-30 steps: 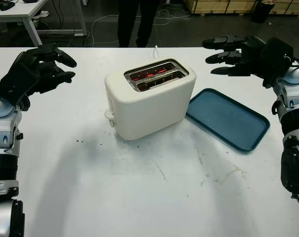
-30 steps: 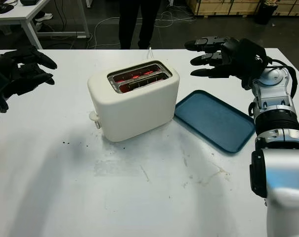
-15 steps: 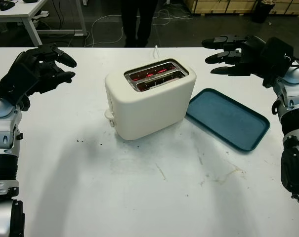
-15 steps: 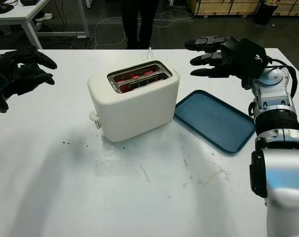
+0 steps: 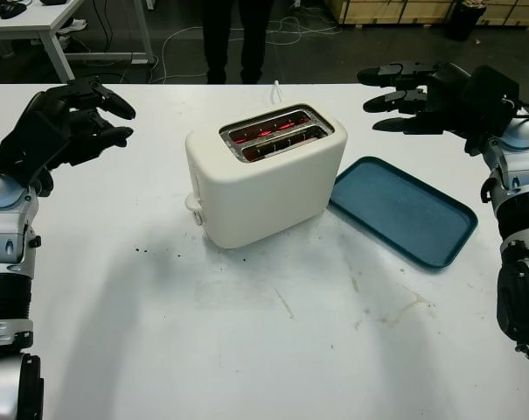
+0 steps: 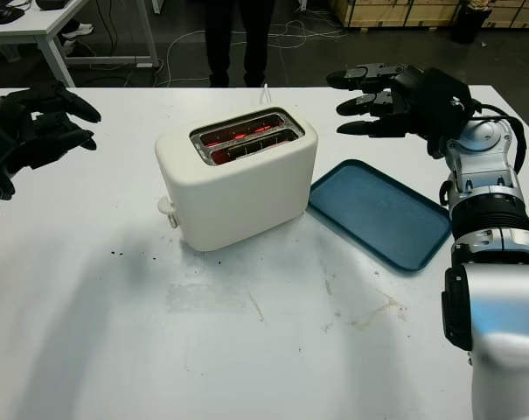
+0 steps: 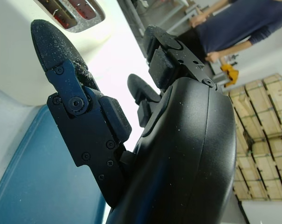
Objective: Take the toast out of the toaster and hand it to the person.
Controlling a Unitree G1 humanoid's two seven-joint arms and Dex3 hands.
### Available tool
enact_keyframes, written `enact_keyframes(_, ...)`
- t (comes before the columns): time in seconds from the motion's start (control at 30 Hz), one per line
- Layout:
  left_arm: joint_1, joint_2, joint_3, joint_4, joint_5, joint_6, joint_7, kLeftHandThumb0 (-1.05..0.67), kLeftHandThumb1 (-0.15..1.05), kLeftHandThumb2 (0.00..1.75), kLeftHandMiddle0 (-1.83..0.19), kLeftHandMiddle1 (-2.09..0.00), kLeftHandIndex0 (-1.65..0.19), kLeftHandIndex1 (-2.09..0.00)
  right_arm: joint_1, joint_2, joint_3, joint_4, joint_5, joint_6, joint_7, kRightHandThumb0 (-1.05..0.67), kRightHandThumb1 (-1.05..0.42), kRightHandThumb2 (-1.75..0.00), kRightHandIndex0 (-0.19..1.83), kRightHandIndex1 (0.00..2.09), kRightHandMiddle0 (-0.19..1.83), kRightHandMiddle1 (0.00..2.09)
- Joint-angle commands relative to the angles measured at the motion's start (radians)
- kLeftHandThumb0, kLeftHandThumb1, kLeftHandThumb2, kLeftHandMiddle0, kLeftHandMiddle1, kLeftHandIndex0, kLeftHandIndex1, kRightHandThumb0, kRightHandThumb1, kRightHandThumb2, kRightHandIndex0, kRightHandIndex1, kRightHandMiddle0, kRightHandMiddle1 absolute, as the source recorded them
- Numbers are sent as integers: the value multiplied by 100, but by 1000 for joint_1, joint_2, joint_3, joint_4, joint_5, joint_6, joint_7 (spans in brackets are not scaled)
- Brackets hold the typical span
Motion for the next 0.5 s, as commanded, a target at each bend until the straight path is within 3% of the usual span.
enact_keyframes(0.0, -8, -3, -2, -9, 8, -4, 8, -105, 88, 0, -64, -132, -60, -117, 11, -1, -4, -4, -4, -6, -11, -84, -75, 0, 39, 51, 56, 0)
enact_keyframes(0.47, -10, -3, -1, 1, 7, -19, 5, -105, 88, 0, -63, -132, -59, -118, 13, -1, -8, -4, 3, -14, 0, -82, -75, 0, 38, 50, 55, 0)
